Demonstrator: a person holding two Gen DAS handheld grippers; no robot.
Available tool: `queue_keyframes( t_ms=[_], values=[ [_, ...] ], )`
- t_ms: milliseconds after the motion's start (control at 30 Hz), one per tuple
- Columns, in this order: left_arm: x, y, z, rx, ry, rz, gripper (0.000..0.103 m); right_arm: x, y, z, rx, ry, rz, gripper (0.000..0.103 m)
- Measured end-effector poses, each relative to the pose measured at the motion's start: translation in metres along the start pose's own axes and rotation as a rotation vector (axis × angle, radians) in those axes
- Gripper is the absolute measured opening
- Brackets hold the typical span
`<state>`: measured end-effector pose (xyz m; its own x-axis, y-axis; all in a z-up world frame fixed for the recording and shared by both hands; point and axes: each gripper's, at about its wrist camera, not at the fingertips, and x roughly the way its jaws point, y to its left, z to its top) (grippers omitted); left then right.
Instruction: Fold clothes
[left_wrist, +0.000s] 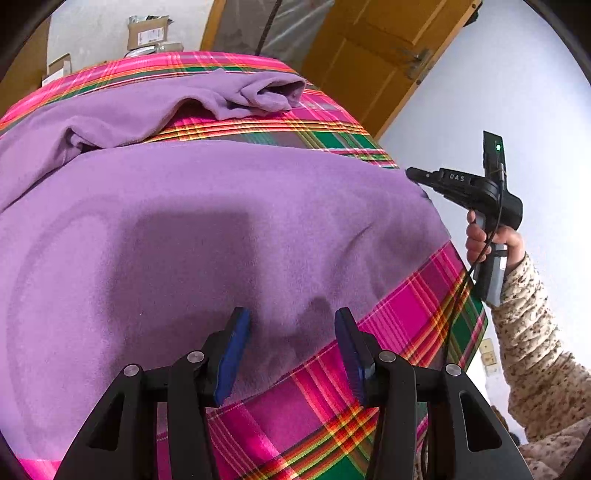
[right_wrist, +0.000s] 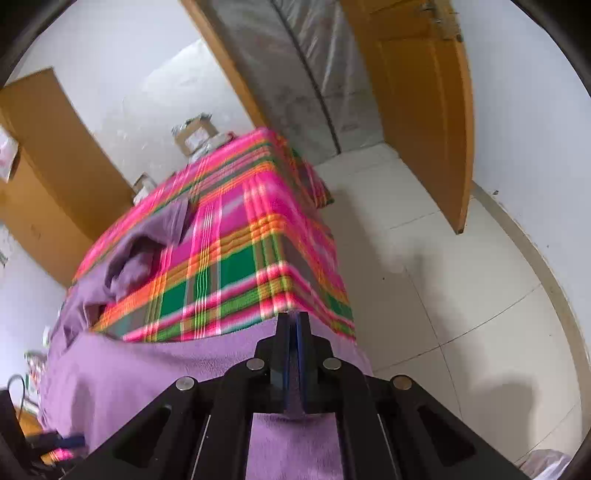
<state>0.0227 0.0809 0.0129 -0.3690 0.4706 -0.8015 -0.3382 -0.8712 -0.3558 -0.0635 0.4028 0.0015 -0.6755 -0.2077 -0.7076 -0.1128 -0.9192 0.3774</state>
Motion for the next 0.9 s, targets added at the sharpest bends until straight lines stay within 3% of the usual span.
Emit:
queue_keyframes(
  t_ms=[367, 467, 700, 900],
  values=[
    [-0.012, 0.008, 0.004, -0.016, -0.027, -0.009, 0.05, 0.01, 0.01, 0.01, 0.023, 0.036, -0.098, 0.007],
    [-0.024, 0.015, 0.008, -0.023, -0.058, 0.009, 0.05, -0.002, 0.023, 0.019, 0.006, 0.01, -0.068, 0.007],
    [-0.083, 0.046, 0.028, -0.035, -0.174, 0.14, 0.05, -0.023, 0.082, 0.052, -0.108, -0.024, 0.022, 0.014],
    [-0.14, 0.094, 0.06, -0.074, -0.254, 0.24, 0.05, -0.011, 0.148, 0.083, -0.207, 0.026, 0.113, 0.018]
  ],
)
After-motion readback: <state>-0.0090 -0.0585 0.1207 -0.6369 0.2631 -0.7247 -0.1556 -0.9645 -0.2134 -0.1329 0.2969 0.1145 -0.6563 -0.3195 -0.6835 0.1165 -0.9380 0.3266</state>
